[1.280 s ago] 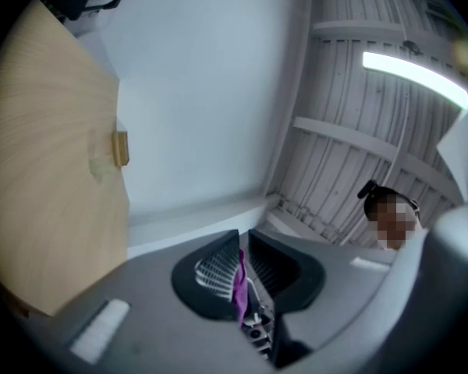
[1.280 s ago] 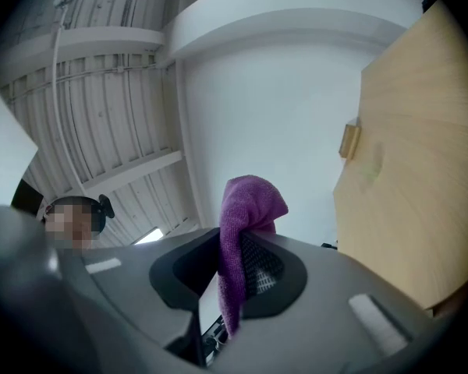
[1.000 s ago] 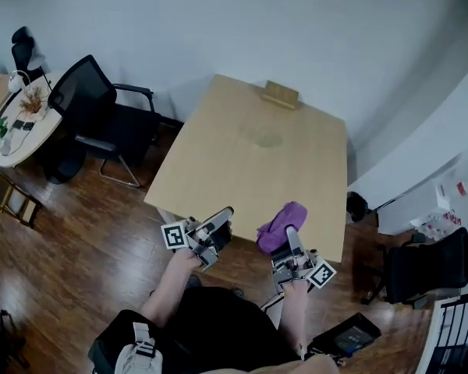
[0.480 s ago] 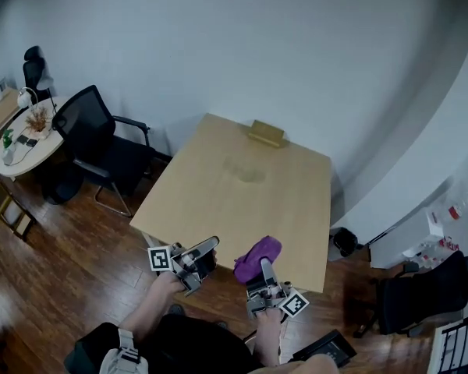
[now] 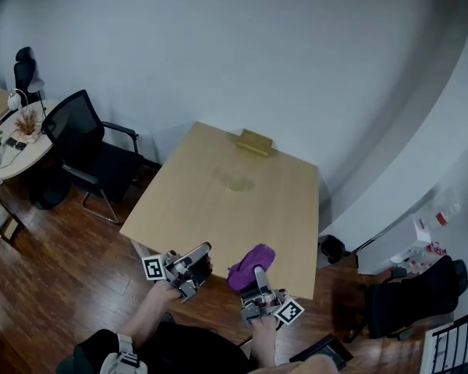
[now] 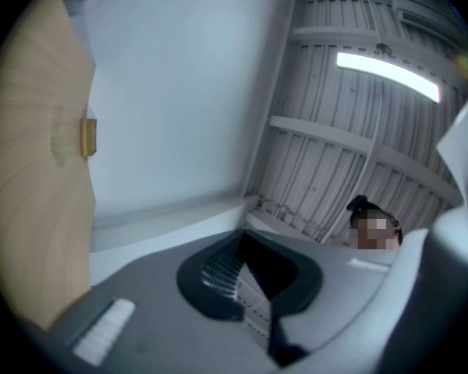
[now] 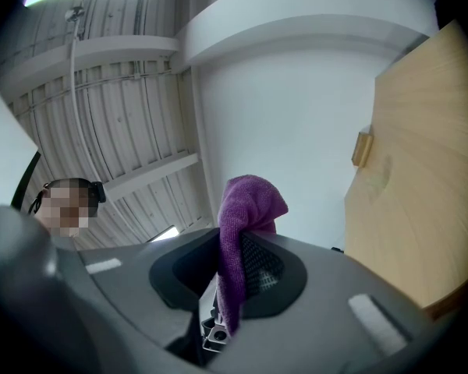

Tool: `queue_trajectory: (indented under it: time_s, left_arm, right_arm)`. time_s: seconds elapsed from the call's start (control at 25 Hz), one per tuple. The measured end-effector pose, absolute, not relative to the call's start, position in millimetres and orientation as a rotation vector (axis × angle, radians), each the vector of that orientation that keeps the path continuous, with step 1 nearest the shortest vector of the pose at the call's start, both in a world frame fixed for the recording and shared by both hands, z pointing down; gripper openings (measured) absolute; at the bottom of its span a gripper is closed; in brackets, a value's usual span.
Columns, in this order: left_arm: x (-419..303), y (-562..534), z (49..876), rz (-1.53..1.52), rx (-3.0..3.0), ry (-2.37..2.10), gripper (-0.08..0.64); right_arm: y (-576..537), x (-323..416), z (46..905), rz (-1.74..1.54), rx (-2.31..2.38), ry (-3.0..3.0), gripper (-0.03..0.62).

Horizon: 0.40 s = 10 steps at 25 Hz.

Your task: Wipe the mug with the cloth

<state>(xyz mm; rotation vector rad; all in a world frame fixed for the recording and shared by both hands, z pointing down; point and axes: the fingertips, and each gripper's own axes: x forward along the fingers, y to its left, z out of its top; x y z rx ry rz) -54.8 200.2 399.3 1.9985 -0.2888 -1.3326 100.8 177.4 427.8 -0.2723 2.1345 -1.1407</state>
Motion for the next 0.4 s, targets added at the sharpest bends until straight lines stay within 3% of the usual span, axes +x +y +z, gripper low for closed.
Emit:
queue_trajectory:
  time_s: [0.4]
  left_arm:
    - [-69.2, 194.3, 393.4, -1.403, 2.027, -0.228, 0.006]
  right_arm:
    - [160.5, 88.2, 429.3, -1.138, -0.27, 2.165, 0.061]
